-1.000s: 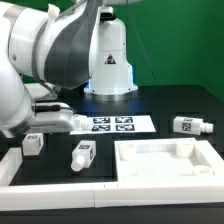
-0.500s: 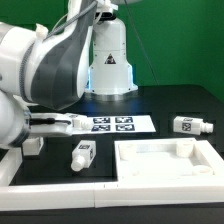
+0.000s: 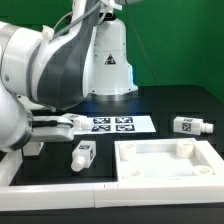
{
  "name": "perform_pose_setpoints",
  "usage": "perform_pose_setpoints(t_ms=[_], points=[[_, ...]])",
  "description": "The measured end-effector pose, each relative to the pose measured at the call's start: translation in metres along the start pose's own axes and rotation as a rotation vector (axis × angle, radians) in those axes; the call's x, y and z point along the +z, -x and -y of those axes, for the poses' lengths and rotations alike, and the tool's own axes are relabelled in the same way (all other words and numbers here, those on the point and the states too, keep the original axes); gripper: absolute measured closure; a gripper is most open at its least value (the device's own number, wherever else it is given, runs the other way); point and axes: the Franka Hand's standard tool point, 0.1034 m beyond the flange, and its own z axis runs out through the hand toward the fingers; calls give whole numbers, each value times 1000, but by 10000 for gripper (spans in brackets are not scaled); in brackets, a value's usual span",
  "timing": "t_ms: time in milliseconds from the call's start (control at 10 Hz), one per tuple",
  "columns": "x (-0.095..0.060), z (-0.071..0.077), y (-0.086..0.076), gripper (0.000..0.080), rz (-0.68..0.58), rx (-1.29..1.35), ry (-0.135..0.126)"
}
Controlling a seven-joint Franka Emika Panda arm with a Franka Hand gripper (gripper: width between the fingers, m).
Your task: Assemble one leg
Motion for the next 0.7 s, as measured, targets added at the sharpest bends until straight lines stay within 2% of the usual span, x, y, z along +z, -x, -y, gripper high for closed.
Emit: perform_pose_setpoints(t_ms=[100, 200, 300, 400, 500, 600, 700], points=[[1, 0, 0, 151, 1, -1, 0], [1, 0, 0, 268, 1, -1, 0], [1, 0, 0, 268, 1, -1, 0], [1, 0, 0, 436, 2, -1, 0], [1, 0, 0, 515, 2, -1, 0], [-1, 3, 1, 515, 5, -4, -1], [-16, 19, 11, 514, 1, -24, 4]])
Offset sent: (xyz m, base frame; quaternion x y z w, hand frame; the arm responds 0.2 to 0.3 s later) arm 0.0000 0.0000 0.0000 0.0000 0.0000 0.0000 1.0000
